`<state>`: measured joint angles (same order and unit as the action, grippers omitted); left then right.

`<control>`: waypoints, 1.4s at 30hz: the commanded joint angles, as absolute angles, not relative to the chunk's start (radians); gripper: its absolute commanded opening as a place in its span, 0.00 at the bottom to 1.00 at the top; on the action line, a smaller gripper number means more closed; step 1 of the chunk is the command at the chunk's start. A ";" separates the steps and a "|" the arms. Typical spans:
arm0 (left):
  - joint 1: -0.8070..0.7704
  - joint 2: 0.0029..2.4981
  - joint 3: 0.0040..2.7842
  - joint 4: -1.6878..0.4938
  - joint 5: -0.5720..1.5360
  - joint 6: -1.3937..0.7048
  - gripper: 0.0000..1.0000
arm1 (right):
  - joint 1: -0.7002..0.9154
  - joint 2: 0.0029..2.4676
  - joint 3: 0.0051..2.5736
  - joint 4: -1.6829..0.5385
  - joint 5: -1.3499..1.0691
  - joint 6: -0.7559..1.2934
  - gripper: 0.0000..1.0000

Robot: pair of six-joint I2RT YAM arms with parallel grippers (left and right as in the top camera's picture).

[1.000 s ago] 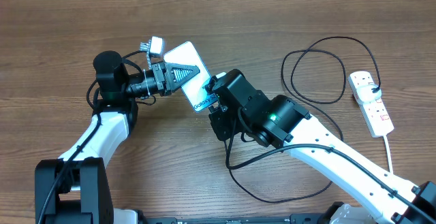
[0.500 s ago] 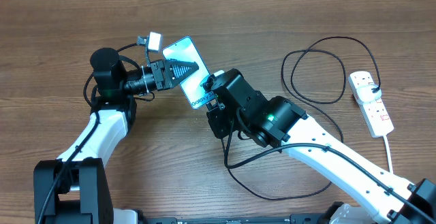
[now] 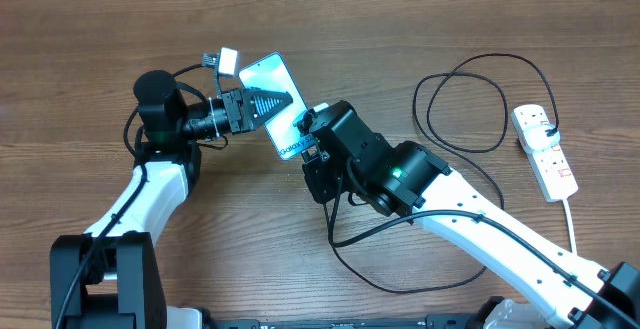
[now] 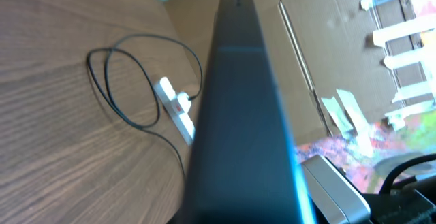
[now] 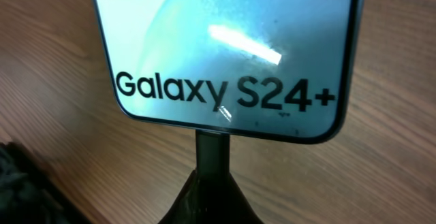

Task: Plug charger to phone and switch on socket
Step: 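Open the right gripper and lower the phone flat with the left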

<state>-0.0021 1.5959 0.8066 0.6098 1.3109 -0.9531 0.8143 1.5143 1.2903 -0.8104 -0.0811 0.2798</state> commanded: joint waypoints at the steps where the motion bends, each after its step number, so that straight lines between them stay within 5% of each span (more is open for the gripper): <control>1: -0.058 1.595 0.775 0.599 1.451 -0.920 0.04 | 0.812 1.491 1.370 -0.820 -0.046 0.289 0.25; 5: -0.058 1.595 0.775 0.598 1.341 -0.950 0.04 | 0.809 1.438 1.372 -0.904 -0.046 0.289 0.77; 9: -0.075 1.595 0.775 0.593 1.205 -1.038 0.04 | 0.790 1.360 1.415 -0.990 -0.045 0.289 1.00; 19: -0.252 1.597 0.822 0.438 1.106 -0.830 0.04 | 0.642 1.061 1.493 -1.209 -0.003 0.294 1.00; 31: -0.226 1.740 1.082 -0.423 0.932 -0.081 0.04 | 0.625 0.972 1.493 -1.322 0.089 0.357 1.00; 42: -0.167 2.027 1.123 -0.458 0.937 0.094 0.04 | 0.625 0.989 1.493 -1.330 0.089 0.372 1.00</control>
